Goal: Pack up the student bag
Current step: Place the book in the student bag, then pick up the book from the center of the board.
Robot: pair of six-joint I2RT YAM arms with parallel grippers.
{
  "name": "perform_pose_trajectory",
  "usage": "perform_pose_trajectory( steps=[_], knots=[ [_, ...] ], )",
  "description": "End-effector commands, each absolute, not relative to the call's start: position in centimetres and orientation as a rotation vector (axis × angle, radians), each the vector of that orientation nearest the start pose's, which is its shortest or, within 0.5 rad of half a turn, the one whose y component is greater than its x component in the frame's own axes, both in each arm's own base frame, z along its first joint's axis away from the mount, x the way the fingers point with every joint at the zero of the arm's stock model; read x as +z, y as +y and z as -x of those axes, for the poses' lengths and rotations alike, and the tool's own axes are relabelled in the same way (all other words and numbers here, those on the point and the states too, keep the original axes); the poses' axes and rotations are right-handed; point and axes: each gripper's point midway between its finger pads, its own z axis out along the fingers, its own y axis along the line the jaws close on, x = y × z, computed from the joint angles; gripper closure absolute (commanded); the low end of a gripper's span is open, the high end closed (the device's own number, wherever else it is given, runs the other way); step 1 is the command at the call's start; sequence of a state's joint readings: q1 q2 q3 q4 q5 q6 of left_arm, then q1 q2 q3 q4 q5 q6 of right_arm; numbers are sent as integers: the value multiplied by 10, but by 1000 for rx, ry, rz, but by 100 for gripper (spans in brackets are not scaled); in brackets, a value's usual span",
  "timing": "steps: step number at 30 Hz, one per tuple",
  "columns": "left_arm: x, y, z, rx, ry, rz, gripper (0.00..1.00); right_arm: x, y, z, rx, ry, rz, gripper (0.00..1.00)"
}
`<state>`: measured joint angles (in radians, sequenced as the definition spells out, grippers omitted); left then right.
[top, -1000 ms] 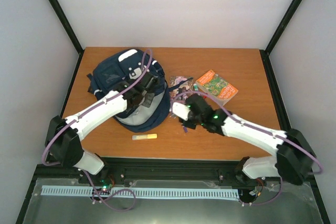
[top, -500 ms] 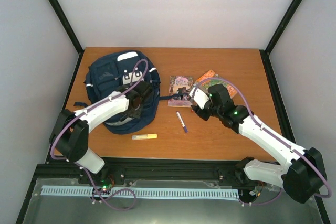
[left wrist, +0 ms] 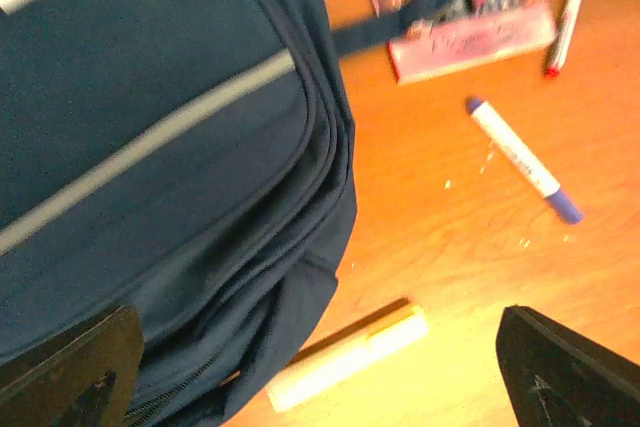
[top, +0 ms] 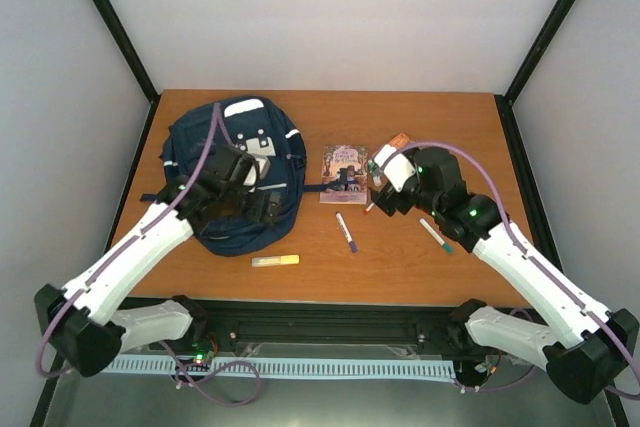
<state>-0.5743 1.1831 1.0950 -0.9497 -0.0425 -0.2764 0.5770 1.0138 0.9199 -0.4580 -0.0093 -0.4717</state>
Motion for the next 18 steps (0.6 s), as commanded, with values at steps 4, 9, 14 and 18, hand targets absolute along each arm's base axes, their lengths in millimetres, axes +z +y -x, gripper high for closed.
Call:
perform_pose_trajectory(
  steps=[4, 9, 14, 18],
  knots=[
    [220, -147, -282, -195, 2469, -191, 0, 239, 119, -329, -537, 2018, 1028, 0],
    [210, -181, -305, -301, 2472, -271, 0, 222, 114, -336, -541, 2092, 949, 0],
    [223, -207, -327, -443, 2345, -273, 0, 198, 118, -339, -550, 2156, 1018, 0],
    [237, -219, -336, -511, 2292, -251, 0, 195, 141, -329, -329, 2131, 1046, 0]
  ],
)
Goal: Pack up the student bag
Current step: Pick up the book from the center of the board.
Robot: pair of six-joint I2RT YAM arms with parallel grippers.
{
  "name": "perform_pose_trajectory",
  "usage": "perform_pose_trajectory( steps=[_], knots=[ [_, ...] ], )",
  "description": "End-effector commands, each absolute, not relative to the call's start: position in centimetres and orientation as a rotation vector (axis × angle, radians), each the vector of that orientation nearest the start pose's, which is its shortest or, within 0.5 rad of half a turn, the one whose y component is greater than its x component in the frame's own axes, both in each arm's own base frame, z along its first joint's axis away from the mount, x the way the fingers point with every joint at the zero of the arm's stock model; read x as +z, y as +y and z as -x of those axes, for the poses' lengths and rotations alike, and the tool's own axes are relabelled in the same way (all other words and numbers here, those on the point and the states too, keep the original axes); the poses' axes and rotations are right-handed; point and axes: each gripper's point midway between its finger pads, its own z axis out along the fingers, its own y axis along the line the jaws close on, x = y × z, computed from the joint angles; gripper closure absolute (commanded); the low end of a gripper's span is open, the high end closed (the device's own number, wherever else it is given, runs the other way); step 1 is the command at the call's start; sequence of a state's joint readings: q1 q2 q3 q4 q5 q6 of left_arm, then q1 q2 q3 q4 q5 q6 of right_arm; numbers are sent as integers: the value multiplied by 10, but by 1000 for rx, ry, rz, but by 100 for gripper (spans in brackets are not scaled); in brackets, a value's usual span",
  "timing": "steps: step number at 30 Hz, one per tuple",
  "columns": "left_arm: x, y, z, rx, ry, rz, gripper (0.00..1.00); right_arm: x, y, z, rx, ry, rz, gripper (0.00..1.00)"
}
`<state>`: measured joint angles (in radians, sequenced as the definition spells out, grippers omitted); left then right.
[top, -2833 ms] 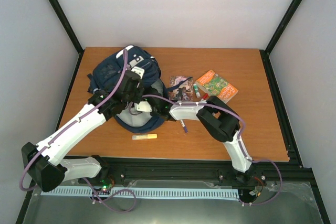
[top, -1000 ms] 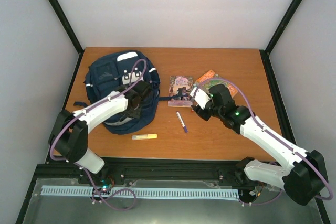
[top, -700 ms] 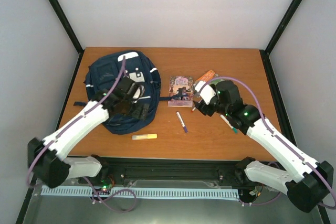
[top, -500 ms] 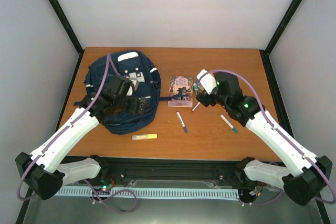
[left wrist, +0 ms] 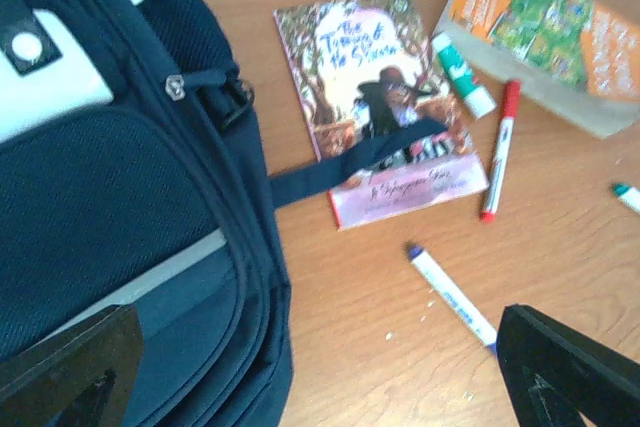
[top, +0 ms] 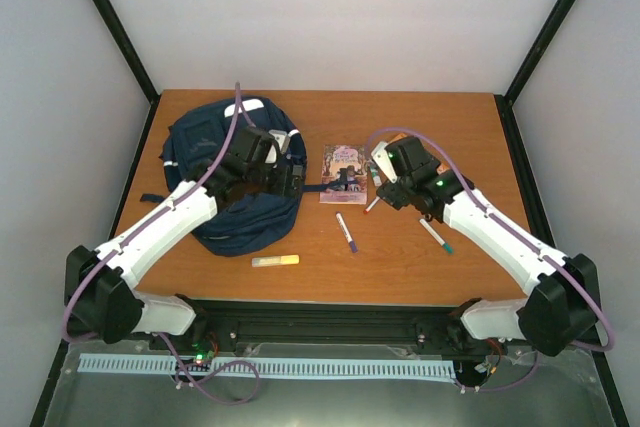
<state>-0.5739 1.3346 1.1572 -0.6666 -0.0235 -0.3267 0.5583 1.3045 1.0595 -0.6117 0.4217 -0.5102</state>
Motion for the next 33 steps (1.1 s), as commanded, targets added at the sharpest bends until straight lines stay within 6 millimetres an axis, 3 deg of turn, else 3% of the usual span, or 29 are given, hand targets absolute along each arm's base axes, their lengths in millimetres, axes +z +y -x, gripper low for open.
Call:
perform_pose_trajectory(
  steps=[1, 4, 7, 12, 15, 17, 19, 23, 29, 33],
  knots=[
    [240, -218, -340, -506, 2291, -223, 0, 196, 146, -325, -288, 2121, 1064, 0],
    [243, -212, -358, -400, 2319, -166, 0, 210, 157, -320, -195, 2077, 1072, 0],
    [243, -224, -376, -330, 2344, -293, 0, 225, 149, -336, -304, 2057, 981, 0],
    [221, -223, -409, -272, 2372, -96, 0, 212, 133, -361, -489, 2167, 904, 0],
    [207, -233, -423, -314, 2376, -41, 0, 212, 154, -366, -246, 2148, 913, 1],
    [194, -245, -430, -362, 2401, -32, 0, 211, 168, -369, -91, 2138, 918, 9],
    [182, -259, -436, -414, 2442, -44, 0, 200, 181, -373, 22, 2159, 930, 21],
    [157, -281, -438, -523, 2497, -72, 3, 156, 204, -375, 219, 2287, 973, 47],
    [129, -296, -450, -579, 2533, -40, 9, 105, 218, -384, 388, 2415, 929, 58],
    [102, -300, -456, -625, 2596, -14, 13, 93, 227, -393, 427, 2448, 925, 65]
  ],
)
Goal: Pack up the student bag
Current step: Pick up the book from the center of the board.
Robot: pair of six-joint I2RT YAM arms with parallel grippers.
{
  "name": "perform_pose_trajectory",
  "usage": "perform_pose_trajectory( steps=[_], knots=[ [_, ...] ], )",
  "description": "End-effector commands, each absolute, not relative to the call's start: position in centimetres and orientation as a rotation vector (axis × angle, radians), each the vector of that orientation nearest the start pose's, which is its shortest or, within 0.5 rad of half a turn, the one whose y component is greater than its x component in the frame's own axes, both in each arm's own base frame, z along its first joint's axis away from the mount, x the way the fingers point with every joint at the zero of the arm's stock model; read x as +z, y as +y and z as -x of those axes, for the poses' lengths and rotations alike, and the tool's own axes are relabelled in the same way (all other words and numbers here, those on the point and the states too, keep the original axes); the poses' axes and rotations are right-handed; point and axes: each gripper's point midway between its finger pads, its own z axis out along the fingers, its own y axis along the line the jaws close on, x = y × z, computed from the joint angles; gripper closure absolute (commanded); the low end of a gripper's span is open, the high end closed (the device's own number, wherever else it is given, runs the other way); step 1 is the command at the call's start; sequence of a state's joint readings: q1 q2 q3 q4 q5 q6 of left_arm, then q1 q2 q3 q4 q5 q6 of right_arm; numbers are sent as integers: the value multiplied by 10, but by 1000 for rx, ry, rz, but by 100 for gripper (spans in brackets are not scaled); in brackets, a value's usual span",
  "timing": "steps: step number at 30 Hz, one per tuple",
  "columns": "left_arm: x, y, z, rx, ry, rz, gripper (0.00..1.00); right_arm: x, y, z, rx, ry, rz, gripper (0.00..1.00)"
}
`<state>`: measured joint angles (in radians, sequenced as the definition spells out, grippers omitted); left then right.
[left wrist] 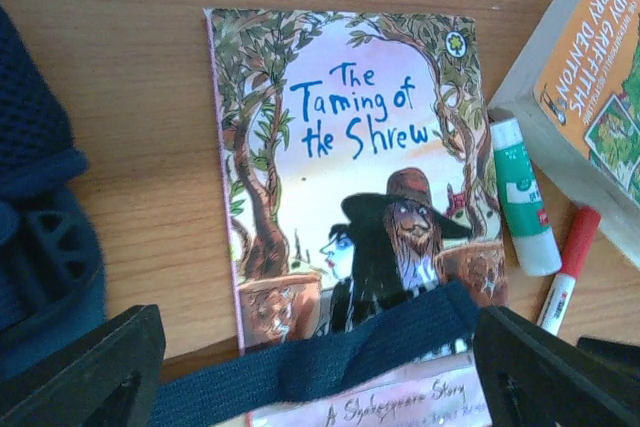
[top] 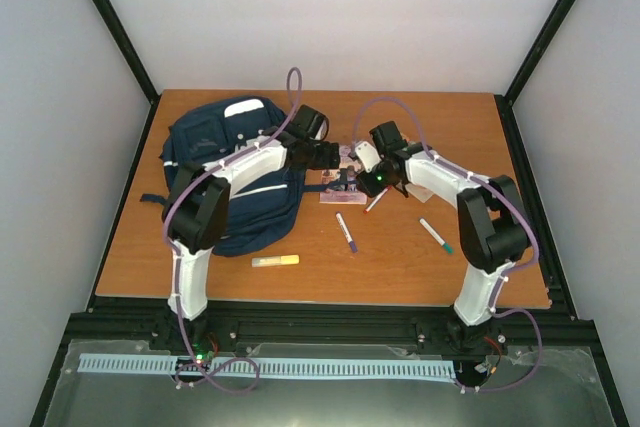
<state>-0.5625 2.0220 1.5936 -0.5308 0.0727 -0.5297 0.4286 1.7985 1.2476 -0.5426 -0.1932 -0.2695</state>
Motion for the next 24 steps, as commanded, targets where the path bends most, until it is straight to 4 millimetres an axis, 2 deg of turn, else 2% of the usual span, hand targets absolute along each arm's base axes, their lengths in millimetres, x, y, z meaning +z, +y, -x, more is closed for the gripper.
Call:
perform_pose_trajectory(
  steps=[1, 3, 7, 16, 24],
  knots=[
    [97, -302, -458, -666, 2603, -13, 16, 90, 228, -397, 428, 2457, 924, 67],
    [86, -304, -463, -748, 2610, 13, 21, 81, 229, -404, 422, 2481, 912, 71],
    [67, -298, -468, -823, 2640, 80, 22, 68, 228, -411, 415, 2518, 891, 73],
    [34, -280, -466, -676, 2715, 95, 20, 39, 214, -412, 305, 2592, 897, 77],
    [9, -280, -452, -694, 2805, 123, 24, 28, 201, -409, 249, 2627, 876, 76]
  ],
)
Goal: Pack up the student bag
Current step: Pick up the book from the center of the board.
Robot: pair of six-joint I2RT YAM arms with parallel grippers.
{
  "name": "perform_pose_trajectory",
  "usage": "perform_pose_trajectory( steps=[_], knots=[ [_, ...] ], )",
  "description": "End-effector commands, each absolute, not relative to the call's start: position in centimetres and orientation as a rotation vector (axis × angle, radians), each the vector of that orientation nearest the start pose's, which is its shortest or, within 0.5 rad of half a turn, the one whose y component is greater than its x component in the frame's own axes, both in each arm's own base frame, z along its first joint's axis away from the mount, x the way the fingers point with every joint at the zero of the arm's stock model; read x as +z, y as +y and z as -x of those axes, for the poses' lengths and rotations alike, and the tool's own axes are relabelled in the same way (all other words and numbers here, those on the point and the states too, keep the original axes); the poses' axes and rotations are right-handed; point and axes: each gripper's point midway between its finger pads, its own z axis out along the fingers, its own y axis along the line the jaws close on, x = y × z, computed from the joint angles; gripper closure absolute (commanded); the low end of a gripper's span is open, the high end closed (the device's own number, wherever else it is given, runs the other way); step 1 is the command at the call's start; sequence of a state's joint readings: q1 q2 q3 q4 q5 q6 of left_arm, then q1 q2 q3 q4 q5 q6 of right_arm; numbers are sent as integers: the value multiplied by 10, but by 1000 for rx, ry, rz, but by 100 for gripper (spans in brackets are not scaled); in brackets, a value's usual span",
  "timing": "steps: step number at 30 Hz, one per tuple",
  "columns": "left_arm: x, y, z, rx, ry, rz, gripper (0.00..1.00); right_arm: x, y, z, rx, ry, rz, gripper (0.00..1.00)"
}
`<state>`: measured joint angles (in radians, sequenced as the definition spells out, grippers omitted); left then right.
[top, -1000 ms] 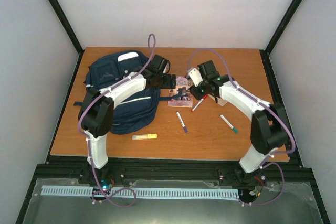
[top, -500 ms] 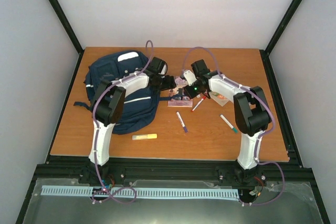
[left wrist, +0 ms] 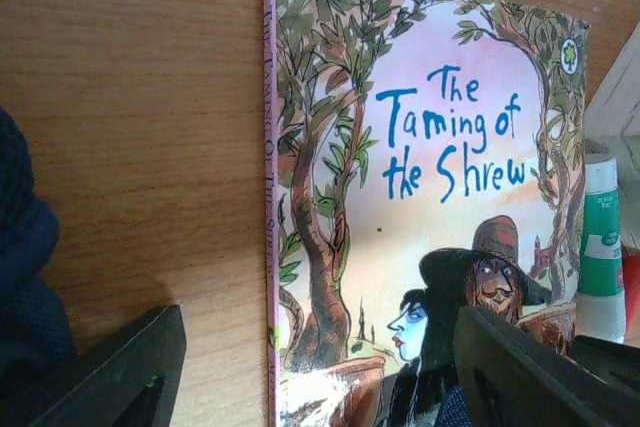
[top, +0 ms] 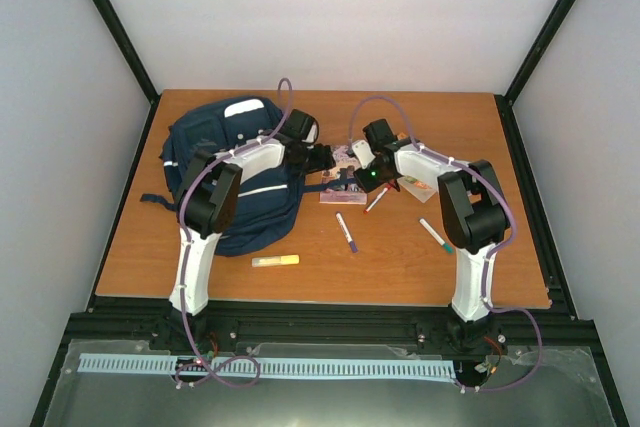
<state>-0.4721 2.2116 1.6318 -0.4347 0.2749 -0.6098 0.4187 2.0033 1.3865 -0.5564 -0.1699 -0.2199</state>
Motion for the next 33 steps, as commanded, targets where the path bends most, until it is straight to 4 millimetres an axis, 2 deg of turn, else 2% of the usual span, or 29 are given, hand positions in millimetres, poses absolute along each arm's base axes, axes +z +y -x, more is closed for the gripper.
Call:
perform_pose_trajectory(
  steps=[1, 4, 7, 13, 17, 23, 29, 33],
  knots=[
    [8, -281, -449, -705, 2811, 124, 25, 28, 199, -409, 255, 2632, 869, 76],
    [7, -283, -441, -748, 2827, 132, 26, 25, 195, -408, 277, 2651, 846, 70],
    [5, -289, -428, -835, 2854, 141, 26, 20, 194, -405, 308, 2677, 842, 56],
    [5, -290, -403, -955, 2861, 153, 26, 20, 201, -397, 453, 2696, 846, 45],
    [11, -295, -389, -1053, 2853, 135, 26, 18, 209, -390, 551, 2708, 866, 43],
    [23, -300, -372, -1195, 2823, 119, 26, 16, 219, -380, 667, 2704, 904, 45],
    [54, -301, -360, -1292, 2732, 97, 28, 18, 228, -373, 770, 2690, 926, 46],
    [90, -294, -359, -1297, 2624, 111, 30, 16, 229, -370, 786, 2699, 928, 46]
  ],
)
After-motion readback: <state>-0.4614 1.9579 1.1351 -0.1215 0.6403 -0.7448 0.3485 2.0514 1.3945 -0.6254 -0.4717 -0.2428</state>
